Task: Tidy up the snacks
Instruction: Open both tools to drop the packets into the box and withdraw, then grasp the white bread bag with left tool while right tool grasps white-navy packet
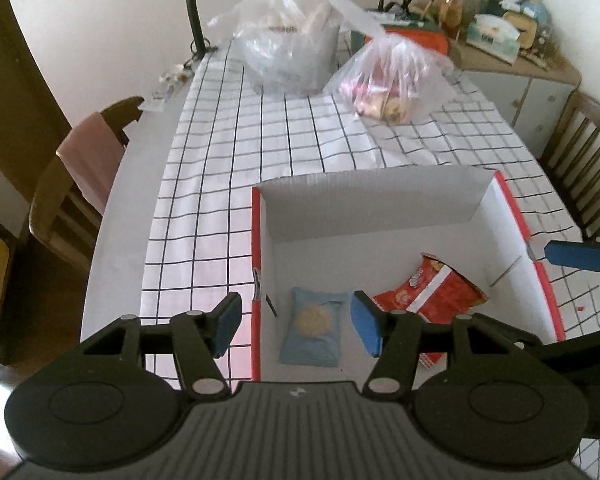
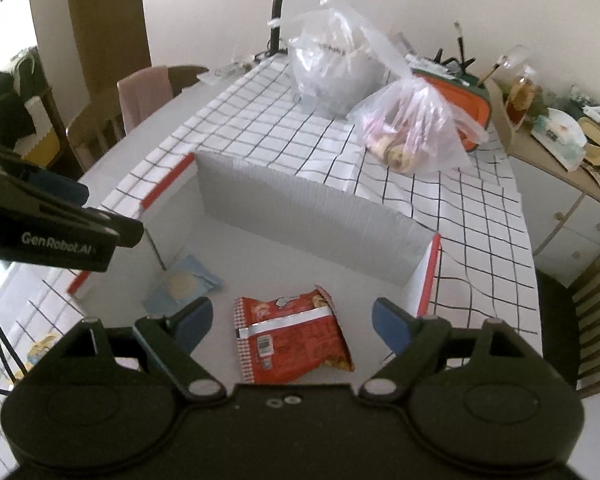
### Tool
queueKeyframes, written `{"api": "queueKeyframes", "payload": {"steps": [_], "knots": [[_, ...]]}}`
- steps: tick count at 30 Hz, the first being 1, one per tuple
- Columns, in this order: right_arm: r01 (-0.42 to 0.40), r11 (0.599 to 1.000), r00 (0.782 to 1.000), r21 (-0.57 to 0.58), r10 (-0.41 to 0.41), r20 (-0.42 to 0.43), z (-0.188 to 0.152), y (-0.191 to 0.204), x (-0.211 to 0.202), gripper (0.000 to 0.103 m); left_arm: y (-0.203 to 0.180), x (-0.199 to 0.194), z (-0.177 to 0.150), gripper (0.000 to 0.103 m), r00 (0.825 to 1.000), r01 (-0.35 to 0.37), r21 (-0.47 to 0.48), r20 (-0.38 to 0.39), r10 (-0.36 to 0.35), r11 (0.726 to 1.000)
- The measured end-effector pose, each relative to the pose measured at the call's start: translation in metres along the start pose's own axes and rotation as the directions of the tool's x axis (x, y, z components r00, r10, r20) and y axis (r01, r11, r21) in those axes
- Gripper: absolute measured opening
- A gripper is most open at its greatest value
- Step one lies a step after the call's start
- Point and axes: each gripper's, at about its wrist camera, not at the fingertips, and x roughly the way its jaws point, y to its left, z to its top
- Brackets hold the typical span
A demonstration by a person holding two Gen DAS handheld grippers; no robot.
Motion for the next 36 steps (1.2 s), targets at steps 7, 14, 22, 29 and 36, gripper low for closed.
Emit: {"api": "queueKeyframes", "payload": {"steps": [7,14,22,29,36], "knots": [[0.006,0.999,0.999,0.051,-0.009,0.049,-0.013,0.01,-0.04,0.093,0.004,-0.039,-0.018,0.059,0.997,0.033,0.014,0.07,-0.034,0.999],[-0.004,0.995,0.995,0.099,-0.006,0.097,-0.026,0.021,-0.076,0.096,0.007,-0.077,-0.039,0.065,0.987,0.086,0.037,0.131,-0.091,0.996],[-0.013,0.991,0.99,0.131,-0.006,0.144,-0.045,0.035,-0.111,0.102,0.018,-0.108,-0.071,0.069,0.977,0.123,0.055,0.169,-0.131,0.991],[-0.034,0.984,0.988,0.175,0.006,0.156,-0.066,0.047,-0.13,0.103,0.034,-0.123,-0.102,0.071,0.972,0.146,0.05,0.178,-0.153,0.988],[-0.067,0.978,0.986,0.2,0.034,0.165,-0.085,0.066,-0.137,0.103,0.051,-0.135,-0.133,0.076,0.963,0.156,0.037,0.217,-0.161,0.987]]}}
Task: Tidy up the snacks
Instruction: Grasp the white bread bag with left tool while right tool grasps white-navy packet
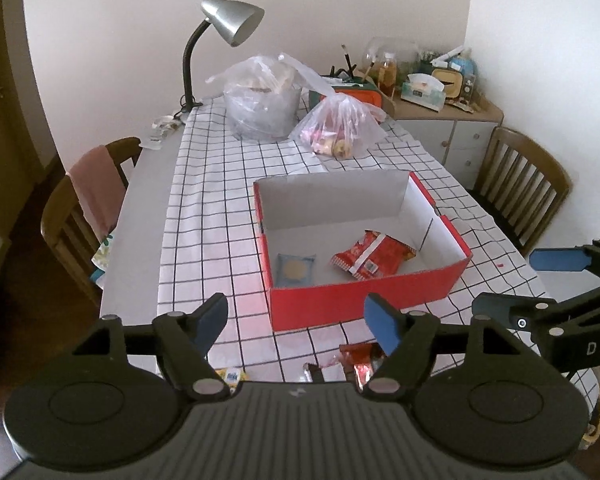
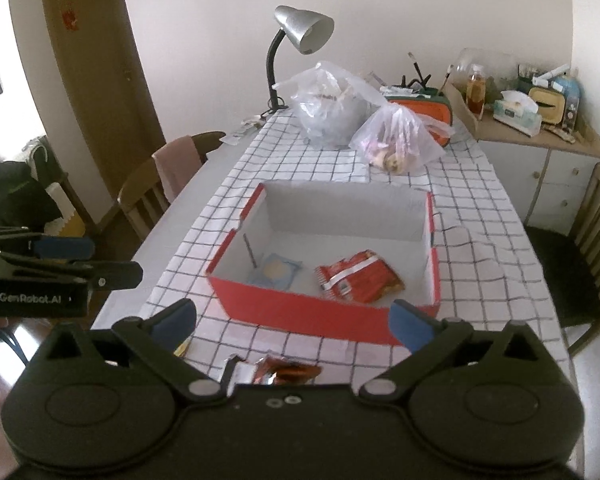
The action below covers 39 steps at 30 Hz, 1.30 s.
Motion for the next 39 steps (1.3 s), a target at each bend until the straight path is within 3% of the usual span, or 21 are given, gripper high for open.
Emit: {"api": "queueKeyframes", "payload": {"steps": [9,22,32,39], "knots": [[-0.003,0.999,1.0,0.046,0.004,-0.014,-0.039,0.01,0.0,0.103,0.027,0.001,-0.037,0.083,0.999,0.028,-0.069,-0.04,-0.031,0.997],[0.086,0.993,0.985,0.079,-0.073,-0.158,-0.106,-0.001,0.039,0.103,0.049,0.039,-0.087,0.083,0.986,-0.002,-0.105,-0.167,-0.015,0.994],[0.091,0.995,0.957,0.046,-0.075,-0.281,-0.144,-0.003,0.076,0.101,0.063,0.094,-0.115,0.083,0.951,-0.001,-0.127,-0.308,-0.038,0.992],[0.09,0.995,0.939,0.031,-0.075,-0.335,-0.16,-0.002,0.092,0.1,0.075,0.121,-0.127,0.083,0.919,0.04,-0.169,-0.38,-0.103,0.985]]}}
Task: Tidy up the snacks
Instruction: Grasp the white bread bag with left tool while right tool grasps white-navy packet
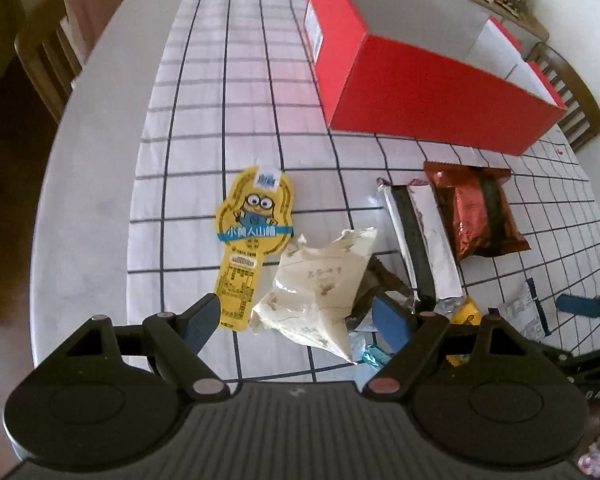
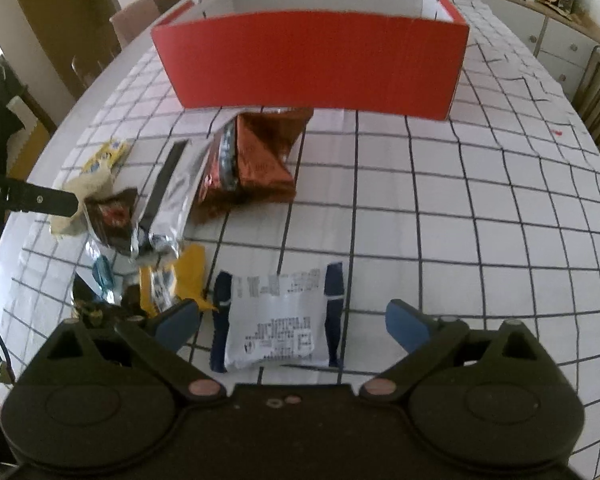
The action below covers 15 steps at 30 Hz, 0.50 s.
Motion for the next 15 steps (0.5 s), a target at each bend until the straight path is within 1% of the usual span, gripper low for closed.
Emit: {"api": "queueKeyframes", "payload": {"steps": [2,7,9,12,15], "knots": [[0.006,1.0,1.0,-0.003,-0.006,-0.01,-0.002,0.001,0.004,0.1,0.005,0.006,0.001,0.083,1.0,0.021,-0.021,-0.014,-0.021,1.0],[0.027,0.999,0.999,-0.024,-0.028,-0.024,-0.004,0.004,0.011,0.1,0.012,0.015,0.004,0.083,0.998,0.044,-0.06,-0.034,-0.046,0.997],[0.033,0.999,0.999,-0.036,-0.034,-0.031,-0.004,0.005,0.014,0.098,0.015,0.017,0.004,0.083,0.998,0.05,-0.077,-0.039,-0.054,0.996],[0.046,0.997,0.998,-0.061,-0.048,-0.036,-0.006,0.011,0.016,0.095,0.016,0.018,0.004,0.082,0.998,0.053,-0.077,-0.033,-0.055,0.996],[0.059,0.994,0.998,-0.094,-0.062,-0.032,-0.009,0.017,0.017,0.095,0.015,0.018,0.005,0.081,0.998,0.049,-0.077,-0.031,-0.052,0.996]]}}
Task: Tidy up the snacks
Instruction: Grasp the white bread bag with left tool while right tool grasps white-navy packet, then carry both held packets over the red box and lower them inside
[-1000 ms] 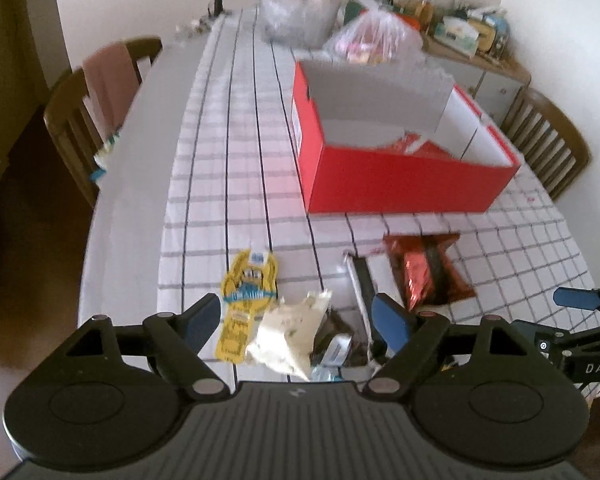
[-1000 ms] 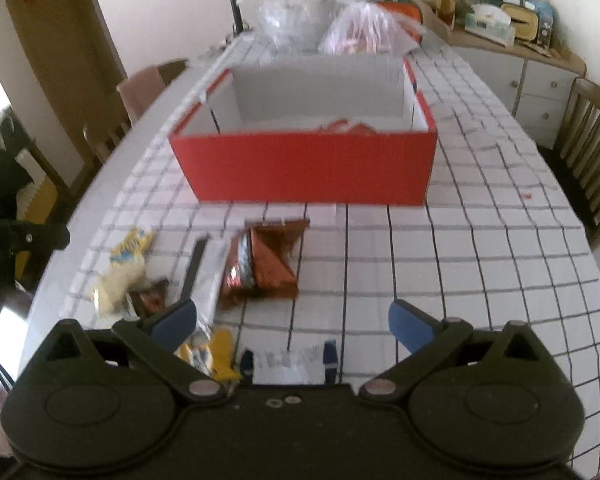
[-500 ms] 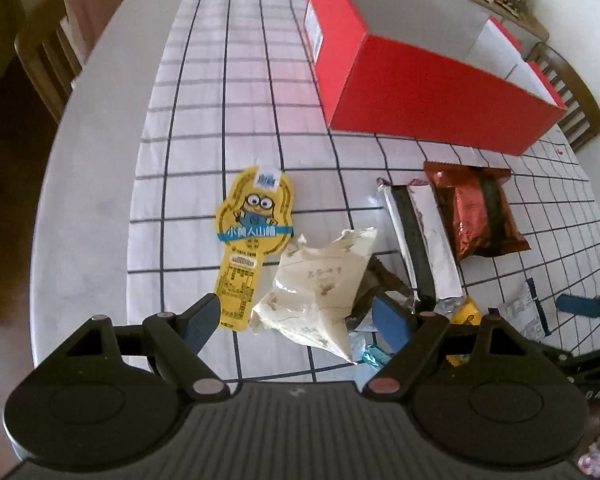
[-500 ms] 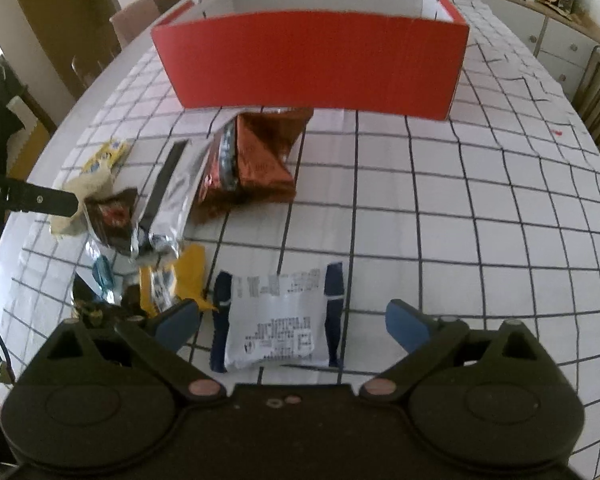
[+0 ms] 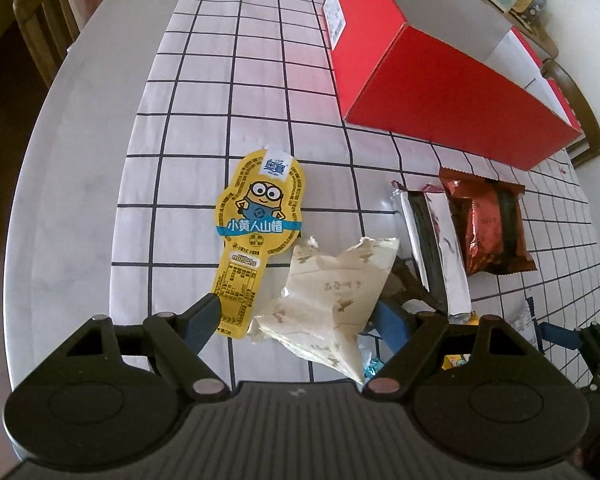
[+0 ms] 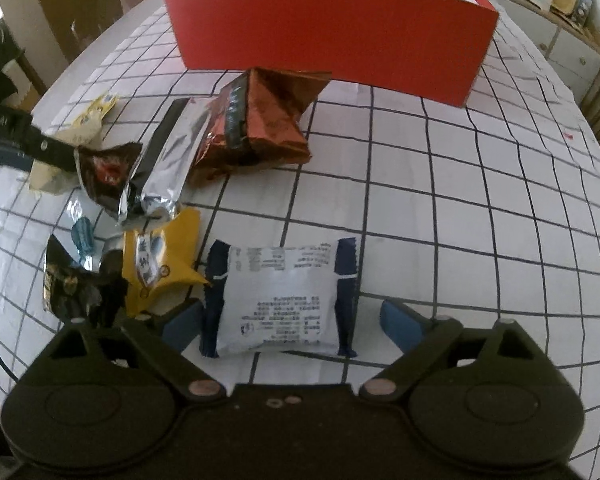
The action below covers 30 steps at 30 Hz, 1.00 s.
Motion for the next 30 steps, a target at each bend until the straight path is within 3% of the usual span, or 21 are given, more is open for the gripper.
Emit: {"api": "queueKeyframes", "payload": {"steps": [5,8,10,14,16,30], "knots": [[0.013,1.0,1.0,-0.017,-0.013,0.009,-0.002,0.004,-0.003,0.089,-0.003,-0.001,-0.002,0.07,1.0,-0.022,0.012,0.005,0.022,1.0],[0.011,1.0,1.0,-0.014,-0.011,0.016,-0.001,0.004,-0.005,0.081,-0.002,-0.003,-0.002,0.053,1.0,-0.005,0.009,0.002,0.005,1.0],[0.011,1.0,1.0,-0.012,-0.011,0.025,-0.002,0.005,-0.007,0.071,-0.003,-0.004,-0.003,0.049,1.0,-0.008,0.013,0.004,0.008,1.0],[0.01,1.0,0.999,0.003,-0.01,0.034,-0.003,0.004,-0.011,0.064,-0.003,-0.005,-0.002,0.04,1.0,-0.005,0.012,0.013,0.005,1.0],[0.004,1.0,0.999,0.014,-0.005,0.04,-0.003,0.002,-0.013,0.059,-0.003,-0.006,-0.003,0.039,1.0,-0.005,0.009,0.016,0.005,1.0],[-0.008,0.991,0.996,0.137,-0.005,0.092,-0.004,-0.018,-0.035,0.057,0.004,-0.028,-0.007,0.035,0.998,0.017,-0.054,0.058,-0.014,0.998]]}}
